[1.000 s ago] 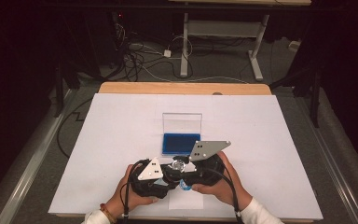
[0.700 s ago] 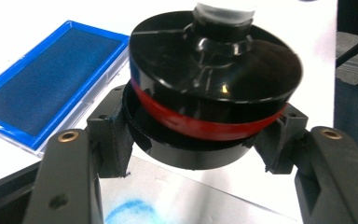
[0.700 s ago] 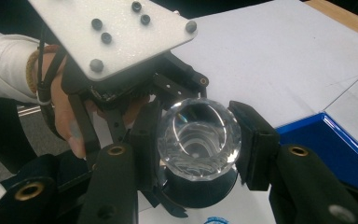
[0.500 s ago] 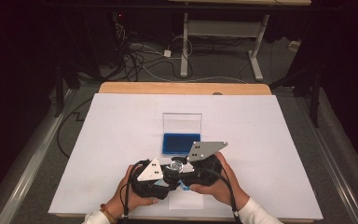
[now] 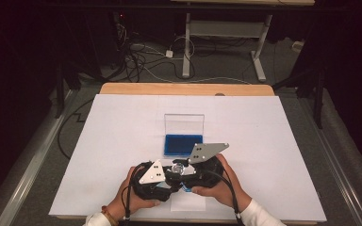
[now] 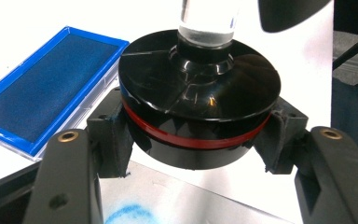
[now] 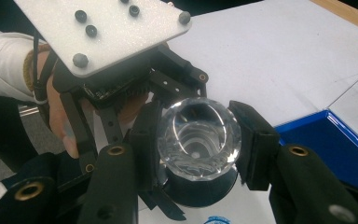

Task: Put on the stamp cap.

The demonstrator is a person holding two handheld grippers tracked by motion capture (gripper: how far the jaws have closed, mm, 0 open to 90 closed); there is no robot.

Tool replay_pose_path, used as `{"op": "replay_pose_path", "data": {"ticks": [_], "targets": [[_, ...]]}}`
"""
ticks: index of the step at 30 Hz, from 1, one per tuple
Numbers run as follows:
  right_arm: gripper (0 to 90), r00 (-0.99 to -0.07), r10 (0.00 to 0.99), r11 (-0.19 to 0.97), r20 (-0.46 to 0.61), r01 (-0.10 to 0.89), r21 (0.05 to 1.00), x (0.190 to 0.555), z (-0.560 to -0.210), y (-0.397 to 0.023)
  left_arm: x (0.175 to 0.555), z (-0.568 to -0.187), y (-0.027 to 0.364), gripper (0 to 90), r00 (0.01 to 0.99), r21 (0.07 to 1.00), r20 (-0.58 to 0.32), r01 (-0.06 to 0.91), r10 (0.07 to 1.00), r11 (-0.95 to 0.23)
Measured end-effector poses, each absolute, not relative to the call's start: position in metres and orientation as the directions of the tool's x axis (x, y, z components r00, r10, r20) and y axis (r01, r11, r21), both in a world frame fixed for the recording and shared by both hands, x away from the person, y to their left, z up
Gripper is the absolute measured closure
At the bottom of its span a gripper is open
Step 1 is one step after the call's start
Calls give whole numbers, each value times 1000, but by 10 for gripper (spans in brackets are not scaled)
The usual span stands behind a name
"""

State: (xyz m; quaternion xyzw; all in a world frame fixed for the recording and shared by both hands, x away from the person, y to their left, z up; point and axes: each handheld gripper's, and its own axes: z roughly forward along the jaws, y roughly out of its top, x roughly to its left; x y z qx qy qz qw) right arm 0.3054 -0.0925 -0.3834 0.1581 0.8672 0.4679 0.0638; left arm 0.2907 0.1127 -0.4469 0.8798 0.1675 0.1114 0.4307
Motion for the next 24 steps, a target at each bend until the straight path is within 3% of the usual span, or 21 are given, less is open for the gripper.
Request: {"op": "replay_pose_path", "data": {"ticks": [24], "targets": [[573, -945, 323, 514, 57, 226, 828, 308, -391, -95, 287, -448, 108, 364, 905, 762, 124, 176, 407, -623]]}}
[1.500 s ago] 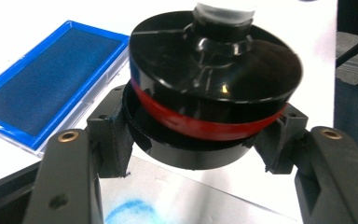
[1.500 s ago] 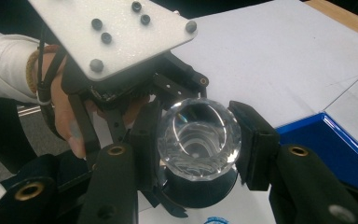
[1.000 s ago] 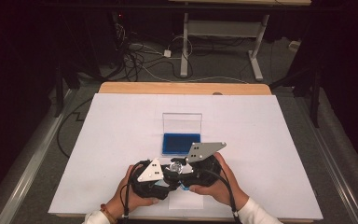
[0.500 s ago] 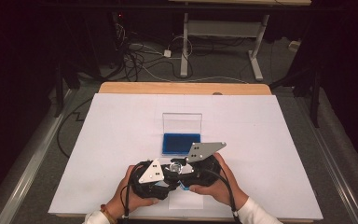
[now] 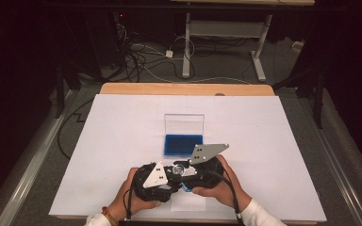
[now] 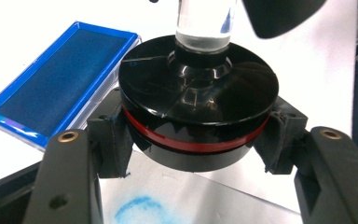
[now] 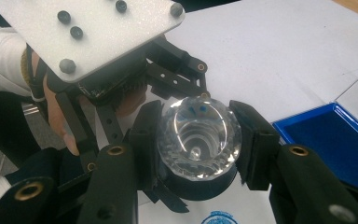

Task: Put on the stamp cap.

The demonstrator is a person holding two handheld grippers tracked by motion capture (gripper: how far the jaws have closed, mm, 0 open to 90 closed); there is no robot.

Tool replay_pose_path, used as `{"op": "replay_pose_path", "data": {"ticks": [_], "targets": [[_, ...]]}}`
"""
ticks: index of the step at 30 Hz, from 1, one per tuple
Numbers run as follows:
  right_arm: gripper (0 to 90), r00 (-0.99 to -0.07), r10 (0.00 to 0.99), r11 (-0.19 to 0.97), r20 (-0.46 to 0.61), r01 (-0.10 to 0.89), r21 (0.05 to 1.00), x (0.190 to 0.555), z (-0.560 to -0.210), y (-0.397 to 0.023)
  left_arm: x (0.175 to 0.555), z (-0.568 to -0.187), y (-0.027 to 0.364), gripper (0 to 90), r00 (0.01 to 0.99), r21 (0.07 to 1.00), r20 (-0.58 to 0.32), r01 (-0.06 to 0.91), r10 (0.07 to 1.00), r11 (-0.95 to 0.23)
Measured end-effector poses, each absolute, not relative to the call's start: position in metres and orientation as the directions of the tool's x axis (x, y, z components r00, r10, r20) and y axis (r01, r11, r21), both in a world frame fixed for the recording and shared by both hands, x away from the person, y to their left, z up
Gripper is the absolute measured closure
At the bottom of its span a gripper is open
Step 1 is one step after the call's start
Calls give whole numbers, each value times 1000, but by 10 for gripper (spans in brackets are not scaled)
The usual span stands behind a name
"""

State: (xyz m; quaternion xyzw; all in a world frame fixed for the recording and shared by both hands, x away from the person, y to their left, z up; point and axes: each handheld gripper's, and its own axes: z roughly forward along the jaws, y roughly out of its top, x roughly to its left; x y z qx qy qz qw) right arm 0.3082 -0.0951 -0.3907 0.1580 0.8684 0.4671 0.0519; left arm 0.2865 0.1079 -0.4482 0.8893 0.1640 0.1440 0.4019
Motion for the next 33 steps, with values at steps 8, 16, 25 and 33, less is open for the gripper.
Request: {"op": "replay_pose_path", "data": {"ticks": [8, 16, 25, 33], "targets": [[572, -949, 313, 549, 38, 213, 808, 308, -393, -93, 286, -450, 105, 365, 902, 732, 144, 179, 407, -658], [572, -950, 310, 550, 45, 218, 807, 309, -397, -93, 285, -451, 105, 365, 893, 721, 164, 181, 419, -668], [572, -951, 307, 555, 36, 209, 805, 308, -398, -90, 285, -451, 103, 364, 898, 717, 155, 186, 413, -672], [573, -947, 316, 537, 53, 224, 813, 309, -394, -95, 286, -451, 106, 362, 909, 754, 119, 179, 400, -632]]}}
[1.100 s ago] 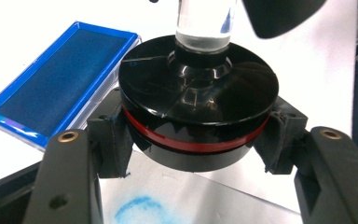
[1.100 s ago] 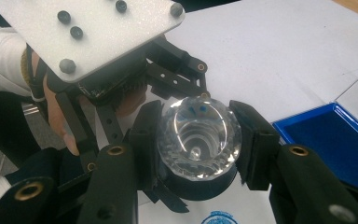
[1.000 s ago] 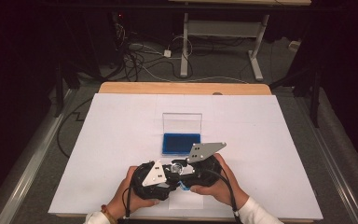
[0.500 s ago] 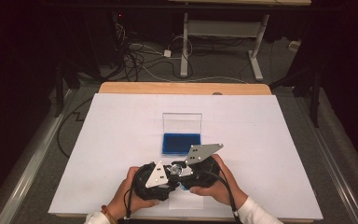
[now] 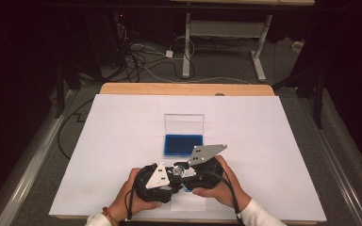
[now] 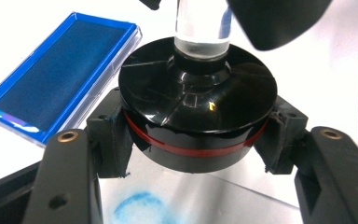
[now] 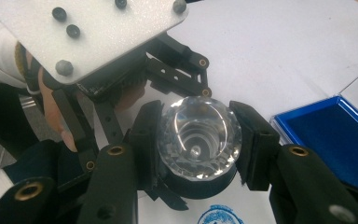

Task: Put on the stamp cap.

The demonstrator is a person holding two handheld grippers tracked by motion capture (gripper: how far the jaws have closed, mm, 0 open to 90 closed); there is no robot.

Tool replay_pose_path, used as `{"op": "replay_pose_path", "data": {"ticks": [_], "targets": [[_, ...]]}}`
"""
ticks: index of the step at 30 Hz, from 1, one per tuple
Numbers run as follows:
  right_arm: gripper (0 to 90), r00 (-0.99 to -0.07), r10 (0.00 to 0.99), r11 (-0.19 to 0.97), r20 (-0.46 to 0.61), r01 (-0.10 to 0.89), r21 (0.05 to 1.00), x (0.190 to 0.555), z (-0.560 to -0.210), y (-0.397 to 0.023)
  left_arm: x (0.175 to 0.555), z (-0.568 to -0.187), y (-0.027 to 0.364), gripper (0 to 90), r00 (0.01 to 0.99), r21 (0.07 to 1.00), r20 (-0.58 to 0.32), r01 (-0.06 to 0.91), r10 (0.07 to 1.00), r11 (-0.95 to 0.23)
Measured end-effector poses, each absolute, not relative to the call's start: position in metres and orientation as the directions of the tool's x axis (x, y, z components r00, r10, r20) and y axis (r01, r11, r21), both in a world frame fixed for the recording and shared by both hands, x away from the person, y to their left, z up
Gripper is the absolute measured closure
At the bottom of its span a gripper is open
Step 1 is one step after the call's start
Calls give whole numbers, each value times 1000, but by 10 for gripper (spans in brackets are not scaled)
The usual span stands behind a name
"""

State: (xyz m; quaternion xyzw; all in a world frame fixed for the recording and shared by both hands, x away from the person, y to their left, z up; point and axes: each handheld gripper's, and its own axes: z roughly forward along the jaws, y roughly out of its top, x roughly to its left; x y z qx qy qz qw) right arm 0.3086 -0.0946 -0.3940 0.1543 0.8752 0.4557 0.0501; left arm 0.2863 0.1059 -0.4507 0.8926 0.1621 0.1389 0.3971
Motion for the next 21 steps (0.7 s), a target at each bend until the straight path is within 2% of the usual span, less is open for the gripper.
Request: {"op": "replay_pose_path", "data": {"ticks": [11, 15, 18, 21], "targets": [[574, -943, 329, 537, 38, 220, 814, 307, -391, -96, 288, -452, 108, 354, 905, 768, 113, 182, 410, -614], [573, -943, 332, 539, 33, 218, 814, 307, -390, -97, 290, -454, 109, 298, 901, 774, 90, 205, 424, -600], [574, -941, 337, 535, 28, 216, 817, 307, -389, -98, 291, -456, 108, 240, 895, 762, 102, 210, 434, -613], [573, -939, 342, 531, 27, 216, 820, 308, -386, -101, 289, -459, 106, 227, 891, 753, 123, 203, 437, -627]]}}
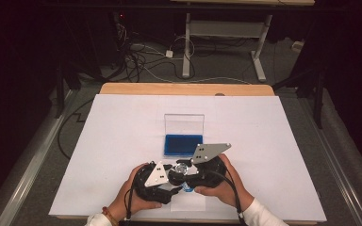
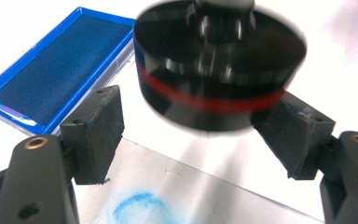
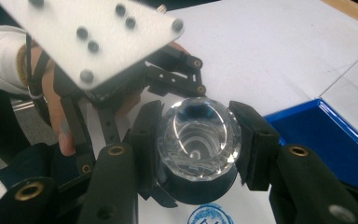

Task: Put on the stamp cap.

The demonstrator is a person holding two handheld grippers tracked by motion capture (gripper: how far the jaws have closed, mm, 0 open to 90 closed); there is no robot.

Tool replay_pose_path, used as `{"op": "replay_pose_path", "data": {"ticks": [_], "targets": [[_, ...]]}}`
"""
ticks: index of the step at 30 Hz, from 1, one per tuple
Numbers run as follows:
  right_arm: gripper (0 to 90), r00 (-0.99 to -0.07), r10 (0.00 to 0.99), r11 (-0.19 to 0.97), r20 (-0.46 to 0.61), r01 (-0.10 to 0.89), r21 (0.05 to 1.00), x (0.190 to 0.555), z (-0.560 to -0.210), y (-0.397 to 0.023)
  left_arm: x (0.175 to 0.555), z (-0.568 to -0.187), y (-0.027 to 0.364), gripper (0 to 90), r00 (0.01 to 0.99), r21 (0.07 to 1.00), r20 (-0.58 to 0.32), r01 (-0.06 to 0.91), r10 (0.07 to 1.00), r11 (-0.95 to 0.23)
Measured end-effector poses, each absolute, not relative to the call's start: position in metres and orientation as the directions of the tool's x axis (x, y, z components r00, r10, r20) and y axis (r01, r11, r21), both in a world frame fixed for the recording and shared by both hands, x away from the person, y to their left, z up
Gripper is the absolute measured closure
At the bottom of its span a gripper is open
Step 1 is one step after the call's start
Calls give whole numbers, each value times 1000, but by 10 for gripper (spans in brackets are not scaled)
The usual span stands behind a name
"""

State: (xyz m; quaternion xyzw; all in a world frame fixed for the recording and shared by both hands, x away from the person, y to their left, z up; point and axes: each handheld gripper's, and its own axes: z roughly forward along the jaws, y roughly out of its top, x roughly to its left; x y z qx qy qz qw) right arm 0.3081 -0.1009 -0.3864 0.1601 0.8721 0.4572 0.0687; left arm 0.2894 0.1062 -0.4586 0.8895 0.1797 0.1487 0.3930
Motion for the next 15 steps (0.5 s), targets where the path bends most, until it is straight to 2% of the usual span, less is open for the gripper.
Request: {"op": "replay_pose_path", "data": {"ticks": [15], "targets": [[573, -933, 360, 529, 8, 211, 822, 309, -381, -111, 288, -460, 109, 214, 883, 745, 165, 180, 439, -642]]}}
